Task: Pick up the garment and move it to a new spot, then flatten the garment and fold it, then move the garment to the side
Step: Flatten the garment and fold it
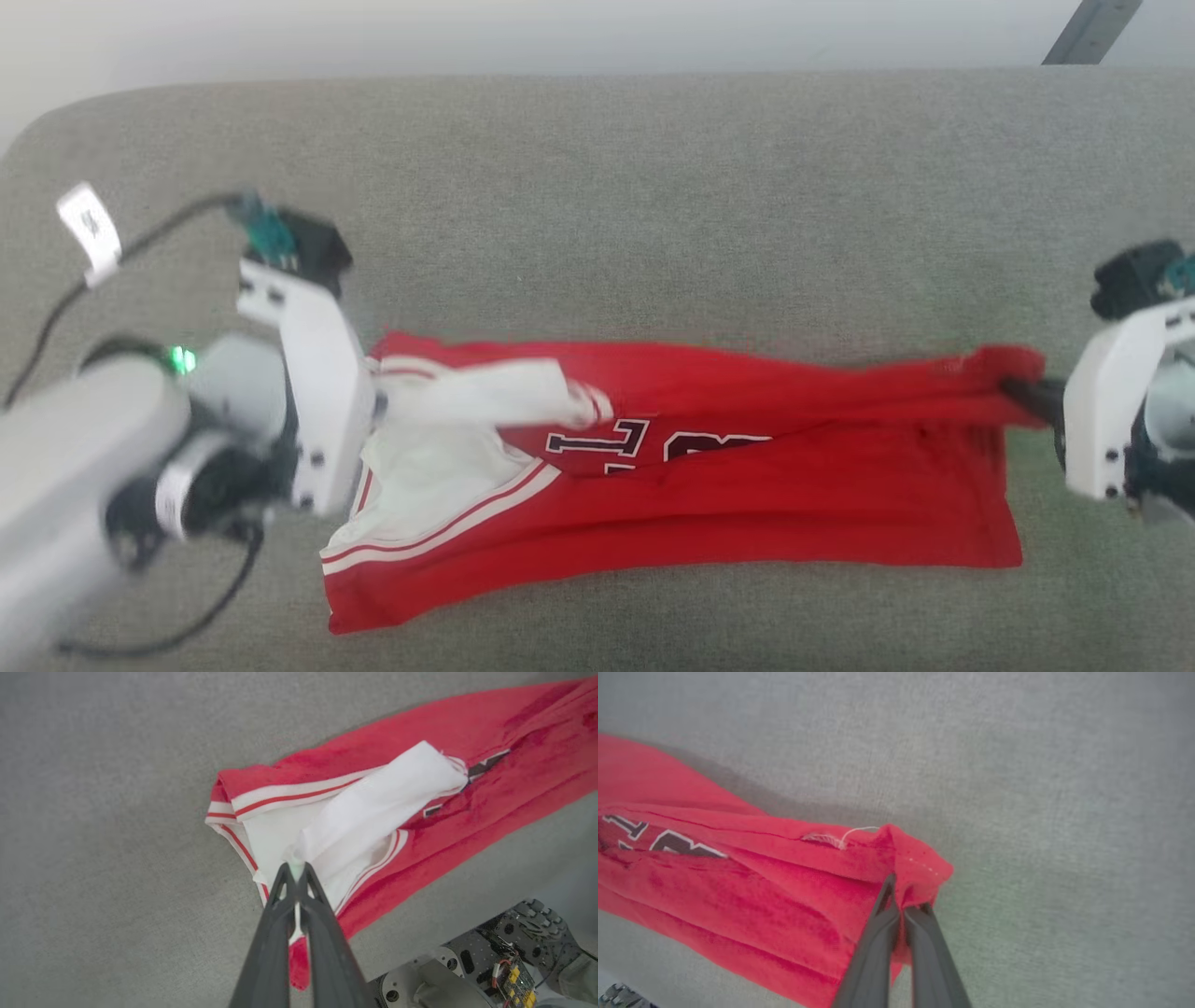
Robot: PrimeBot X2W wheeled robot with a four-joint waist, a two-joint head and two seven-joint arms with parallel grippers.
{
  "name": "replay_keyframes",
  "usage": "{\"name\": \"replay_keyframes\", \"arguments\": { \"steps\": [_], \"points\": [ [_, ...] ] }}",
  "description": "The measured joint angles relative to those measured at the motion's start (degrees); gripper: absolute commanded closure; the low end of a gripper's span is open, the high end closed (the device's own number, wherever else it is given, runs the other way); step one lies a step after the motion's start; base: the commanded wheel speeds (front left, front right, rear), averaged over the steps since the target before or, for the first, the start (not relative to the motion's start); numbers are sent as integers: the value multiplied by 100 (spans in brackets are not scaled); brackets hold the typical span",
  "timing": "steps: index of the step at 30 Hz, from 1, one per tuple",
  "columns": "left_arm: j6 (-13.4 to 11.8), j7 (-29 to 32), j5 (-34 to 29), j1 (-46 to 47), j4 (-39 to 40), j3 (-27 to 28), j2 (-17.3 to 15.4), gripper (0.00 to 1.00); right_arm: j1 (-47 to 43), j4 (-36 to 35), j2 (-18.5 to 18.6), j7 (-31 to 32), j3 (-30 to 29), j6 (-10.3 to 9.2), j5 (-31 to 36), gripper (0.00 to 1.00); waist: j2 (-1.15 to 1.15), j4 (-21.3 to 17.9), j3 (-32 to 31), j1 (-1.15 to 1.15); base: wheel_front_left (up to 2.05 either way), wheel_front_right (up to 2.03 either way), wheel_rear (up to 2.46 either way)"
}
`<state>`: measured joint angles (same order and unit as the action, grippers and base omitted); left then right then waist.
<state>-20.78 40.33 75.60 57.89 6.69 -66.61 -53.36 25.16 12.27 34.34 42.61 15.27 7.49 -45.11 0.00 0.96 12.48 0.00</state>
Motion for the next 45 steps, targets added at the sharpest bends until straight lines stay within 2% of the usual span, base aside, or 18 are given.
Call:
{"name": "replay_keyframes", "arguments": {
  "steps": [5, 11, 12, 13, 14, 15, 16, 23, 29, 34, 37, 45],
  "points": [
    [-382, -120, 201, -545, 494, -86, -264, 100, -540, -218, -296, 303, -426, 0, 252, 100, 0, -8, 20, 0, 0, 0, 0],
    [-357, -331, 499, -1056, 130, -170, -131, 100, -733, -213, -639, 455, -631, 0, 624, 100, 0, -33, 40, 0, 0, 0, 0],
    [-357, -331, 499, -1056, 130, -170, -131, 84, -733, -213, -639, 455, -631, 0, 624, 69, 0, -33, 40, 0, 0, 0, 0],
    [-264, -516, 571, -1206, -122, -145, -9, 55, -727, -187, -749, 436, -638, 0, 745, 46, 0, -46, 30, 0, 0, 0, 0],
    [-211, -566, 636, -1262, -247, -141, 58, 27, -727, -160, -804, 437, -636, 0, 798, 0, 0, -53, 17, 0, 0, 0, 0],
    [-211, -566, 636, -1262, -247, -141, 58, 2, -727, -160, -804, 437, -636, 0, 798, 0, 0, -53, 17, 0, 0, 0, 0],
    [-109, -643, 670, -1383, -453, -151, 131, 0, -727, -140, -894, 439, -636, 0, 826, 0, 0, -66, -16, 0, 0, 0, 0],
    [25, -1033, 802, -1550, -734, 38, 226, 0, -743, -331, -912, 472, -753, 0, 828, 0, 0, -54, -177, 0, 0, 0, 0],
    [158, -1626, 833, -1710, -695, 256, 146, 0, -955, -687, -962, 533, -1098, -1, 843, 0, 0, 2, -374, 0, 0, 0, 0],
    [353, -2413, 555, -1876, -628, 431, 44, 0, -1128, -846, -1079, 650, -1548, -1, 955, 0, 0, 71, -500, 0, 0, 0, 0],
    [261, -3010, 545, -2067, -714, 633, 24, 0, -1210, -838, -1170, 740, -1831, -1, 1046, 0, 0, 125, -543, 0, 0, 0, 0],
    [427, -4612, 224, -2518, -900, 1029, -35, 0, -1327, -424, -1394, 990, -2349, -1, 1195, 0, 0, 303, -561, 0, 0, 0, 0]
  ]
}}
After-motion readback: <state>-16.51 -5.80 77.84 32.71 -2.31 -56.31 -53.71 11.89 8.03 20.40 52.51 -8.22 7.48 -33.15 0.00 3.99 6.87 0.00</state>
